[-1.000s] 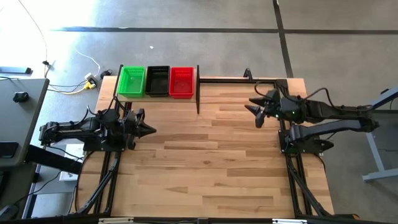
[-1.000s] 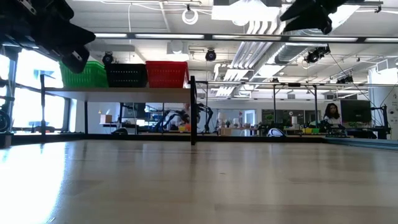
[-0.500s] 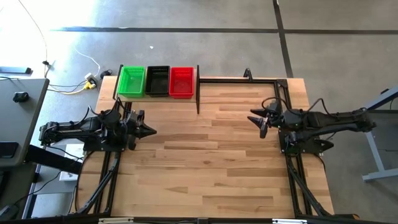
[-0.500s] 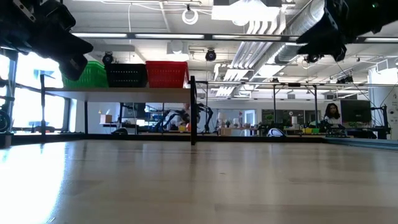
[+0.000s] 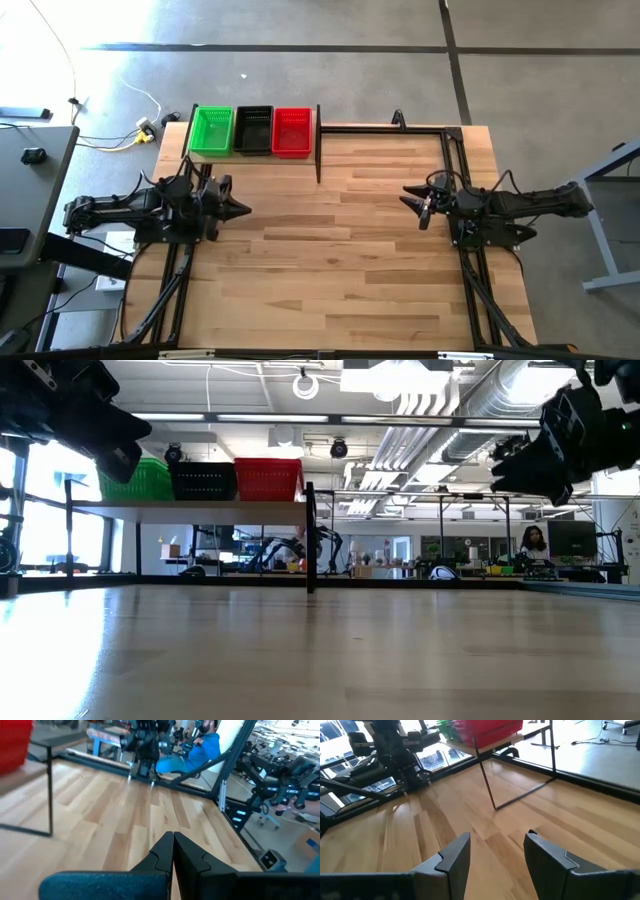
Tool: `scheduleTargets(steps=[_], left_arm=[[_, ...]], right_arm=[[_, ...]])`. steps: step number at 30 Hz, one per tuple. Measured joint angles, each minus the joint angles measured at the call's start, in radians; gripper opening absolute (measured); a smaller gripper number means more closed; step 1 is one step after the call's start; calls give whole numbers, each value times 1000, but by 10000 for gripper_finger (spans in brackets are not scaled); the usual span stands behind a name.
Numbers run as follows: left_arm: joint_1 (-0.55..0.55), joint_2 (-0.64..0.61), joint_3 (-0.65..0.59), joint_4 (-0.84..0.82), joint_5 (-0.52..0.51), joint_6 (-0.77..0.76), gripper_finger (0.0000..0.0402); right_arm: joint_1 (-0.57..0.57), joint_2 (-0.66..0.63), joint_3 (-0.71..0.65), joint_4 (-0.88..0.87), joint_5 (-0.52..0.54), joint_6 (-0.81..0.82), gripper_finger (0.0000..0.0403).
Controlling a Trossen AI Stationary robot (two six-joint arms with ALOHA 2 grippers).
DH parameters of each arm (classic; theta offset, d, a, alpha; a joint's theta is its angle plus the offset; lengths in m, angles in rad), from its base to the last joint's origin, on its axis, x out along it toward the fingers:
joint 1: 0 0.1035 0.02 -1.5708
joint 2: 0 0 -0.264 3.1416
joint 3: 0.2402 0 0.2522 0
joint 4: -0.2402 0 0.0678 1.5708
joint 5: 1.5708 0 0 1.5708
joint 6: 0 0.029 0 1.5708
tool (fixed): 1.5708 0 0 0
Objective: Stack baskets on shelf by color
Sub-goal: Return to Home Position
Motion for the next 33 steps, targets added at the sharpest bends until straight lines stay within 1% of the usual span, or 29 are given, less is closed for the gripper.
scheduleTargets(steps=[6,10,16,20,22,27,33], left_arm=[[1,-31,0,2,-66,67,0],[1,-63,0,0,-75,114,0],[1,-119,0,-6,-84,179,0],[1,-141,0,-7,-110,199,0],[1,-142,0,-6,-113,199,0],[1,-142,0,9,-173,179,0],[1,-141,-1,27,-166,215,0]], right_arm=[[0,-92,-66,4,0,7,169],[-1,-122,-67,13,4,-51,169],[-10,-116,-67,13,23,-48,169],[-16,-115,-67,12,28,-102,169],[-16,-115,-67,12,27,-106,169],[-16,-115,-67,11,25,-107,169],[-16,-115,-67,11,47,-107,169]])
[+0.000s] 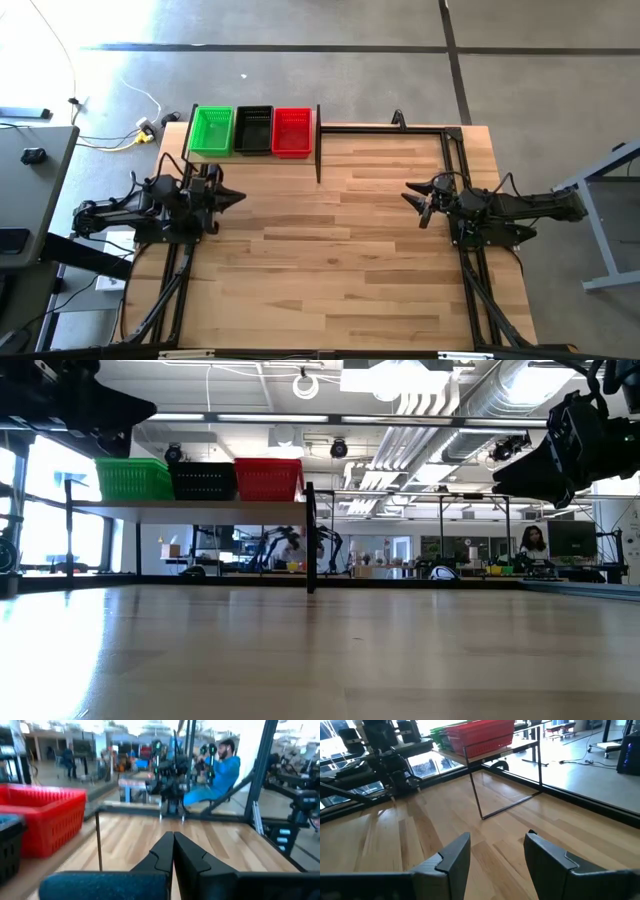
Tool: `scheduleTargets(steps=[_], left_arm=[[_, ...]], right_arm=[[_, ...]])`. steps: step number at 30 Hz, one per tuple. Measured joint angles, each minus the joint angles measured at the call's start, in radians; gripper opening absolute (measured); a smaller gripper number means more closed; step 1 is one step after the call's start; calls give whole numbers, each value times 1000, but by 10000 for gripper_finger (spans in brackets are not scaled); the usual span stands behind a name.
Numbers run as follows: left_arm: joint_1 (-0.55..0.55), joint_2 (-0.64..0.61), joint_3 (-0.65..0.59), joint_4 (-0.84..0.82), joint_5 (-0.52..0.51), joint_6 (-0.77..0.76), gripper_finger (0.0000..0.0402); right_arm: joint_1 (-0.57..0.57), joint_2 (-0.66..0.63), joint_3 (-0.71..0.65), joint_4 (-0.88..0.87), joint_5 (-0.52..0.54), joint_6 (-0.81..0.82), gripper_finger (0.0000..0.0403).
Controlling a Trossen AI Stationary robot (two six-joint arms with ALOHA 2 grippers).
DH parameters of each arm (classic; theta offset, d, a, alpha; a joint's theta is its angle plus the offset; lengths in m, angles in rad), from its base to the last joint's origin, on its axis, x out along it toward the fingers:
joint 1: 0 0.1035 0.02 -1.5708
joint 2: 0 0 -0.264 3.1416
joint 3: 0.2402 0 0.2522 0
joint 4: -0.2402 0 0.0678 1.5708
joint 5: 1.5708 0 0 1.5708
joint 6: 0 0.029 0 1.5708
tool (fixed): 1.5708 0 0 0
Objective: Stack baskets on shelf by color
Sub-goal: Return to Home Position
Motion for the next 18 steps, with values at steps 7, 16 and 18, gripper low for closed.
scheduleTargets(steps=[7,16,18], left_arm=[[0,0,-128,169,-48,-34,0],[0,0,-145,207,-55,17,0],[0,0,-145,167,-59,3,0]], right_arm=[[0,0,0,0,4,0,169],[0,1,0,-1,-4,0,169],[0,1,0,-1,-5,0,169]])
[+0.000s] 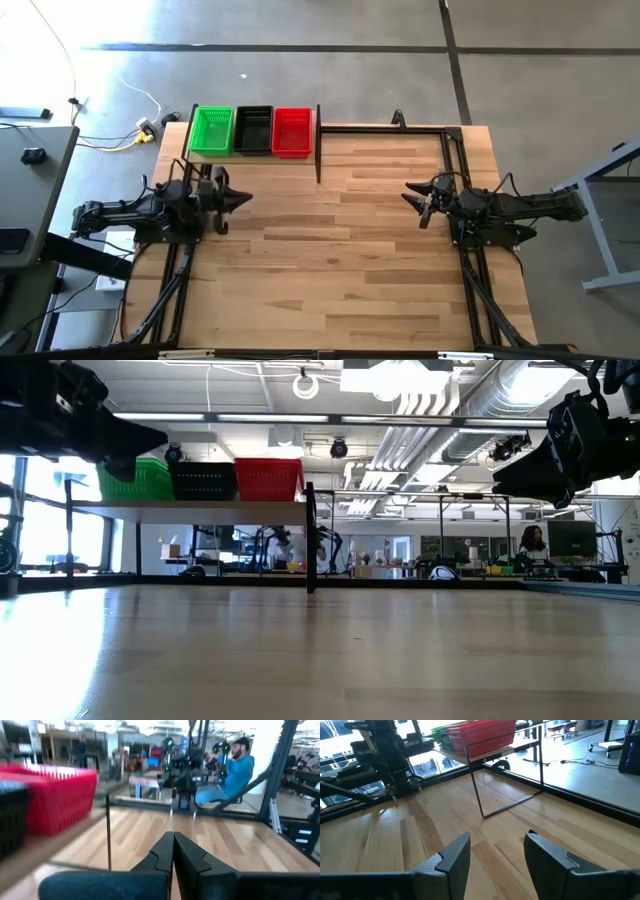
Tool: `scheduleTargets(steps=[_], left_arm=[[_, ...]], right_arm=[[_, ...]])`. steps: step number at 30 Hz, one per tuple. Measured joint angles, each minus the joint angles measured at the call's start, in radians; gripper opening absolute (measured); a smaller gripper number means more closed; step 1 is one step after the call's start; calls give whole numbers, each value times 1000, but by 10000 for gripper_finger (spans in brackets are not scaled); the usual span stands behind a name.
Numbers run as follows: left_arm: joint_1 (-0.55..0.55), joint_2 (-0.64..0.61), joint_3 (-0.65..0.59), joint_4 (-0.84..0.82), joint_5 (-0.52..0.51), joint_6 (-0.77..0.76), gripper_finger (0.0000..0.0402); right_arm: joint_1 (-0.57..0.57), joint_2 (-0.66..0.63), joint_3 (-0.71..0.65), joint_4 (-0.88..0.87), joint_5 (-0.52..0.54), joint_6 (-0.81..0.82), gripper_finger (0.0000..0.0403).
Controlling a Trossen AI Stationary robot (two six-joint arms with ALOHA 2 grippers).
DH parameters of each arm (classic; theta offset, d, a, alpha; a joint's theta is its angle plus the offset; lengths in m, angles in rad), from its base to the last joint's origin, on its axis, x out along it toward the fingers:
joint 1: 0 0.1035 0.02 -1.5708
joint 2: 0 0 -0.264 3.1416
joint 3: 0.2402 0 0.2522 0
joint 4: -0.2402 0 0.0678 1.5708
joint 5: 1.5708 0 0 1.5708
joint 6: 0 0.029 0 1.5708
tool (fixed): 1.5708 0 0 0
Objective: Stack baskets on shelf by color
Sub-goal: Return to Home Position
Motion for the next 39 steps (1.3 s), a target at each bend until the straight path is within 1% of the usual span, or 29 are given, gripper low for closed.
scheduleTargets(steps=[4,39], left_arm=[[0,10,0,-27,14,-70,0],[0,12,0,-28,20,-72,0]], right_arm=[[0,0,0,0,0,0,169],[0,0,0,0,-2,0,169]])
